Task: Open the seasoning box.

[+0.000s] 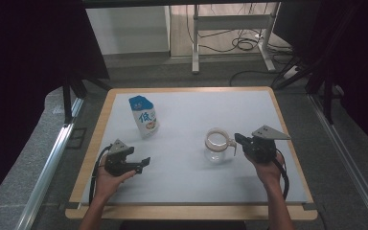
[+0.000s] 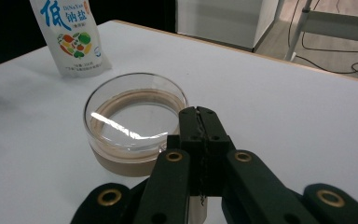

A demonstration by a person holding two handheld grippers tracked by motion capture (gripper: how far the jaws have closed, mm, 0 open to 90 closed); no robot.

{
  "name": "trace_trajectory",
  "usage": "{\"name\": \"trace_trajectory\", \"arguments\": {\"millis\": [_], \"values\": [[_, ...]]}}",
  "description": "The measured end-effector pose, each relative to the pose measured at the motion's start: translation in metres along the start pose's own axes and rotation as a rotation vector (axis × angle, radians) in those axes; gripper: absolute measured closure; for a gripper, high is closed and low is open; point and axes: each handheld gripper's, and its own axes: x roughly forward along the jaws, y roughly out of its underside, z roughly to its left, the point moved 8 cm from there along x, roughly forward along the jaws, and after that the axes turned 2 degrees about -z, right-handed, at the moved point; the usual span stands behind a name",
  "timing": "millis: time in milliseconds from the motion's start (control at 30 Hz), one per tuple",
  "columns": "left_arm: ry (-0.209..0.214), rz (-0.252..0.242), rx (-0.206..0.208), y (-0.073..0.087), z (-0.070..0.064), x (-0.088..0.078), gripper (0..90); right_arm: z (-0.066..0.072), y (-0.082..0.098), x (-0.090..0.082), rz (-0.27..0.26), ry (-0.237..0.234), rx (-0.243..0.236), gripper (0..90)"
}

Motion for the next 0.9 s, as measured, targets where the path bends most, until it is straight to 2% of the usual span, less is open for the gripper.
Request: {"name": "trace_trajectory", "arguments": {"millis": [233, 333, 633, 900], "values": [[-0.003, 0.005, -0.011, 0.0012, -0.0003, 0.0016, 18.5, 0.0015, 0.0013, 0.0051, 0.006, -0.003, -0.004, 89.8], [0.005, 0.012, -0.014, 0.0023, -0.0005, 0.0029, 18.9, 0.0021, 0.0030, 0.0071, 0.016, 0.002, -0.013, 89.8], [0.030, 0.031, -0.038, 0.0044, -0.0031, 0.0035, 22.6, 0.0008, 0.0052, 0.0065, 0.012, -0.003, 0.002, 89.8], [0.038, 0.055, -0.041, 0.0080, -0.0055, 0.0087, 24.1, 0.0026, 0.0047, 0.0071, 0.016, 0.008, -0.028, 89.8]]}}
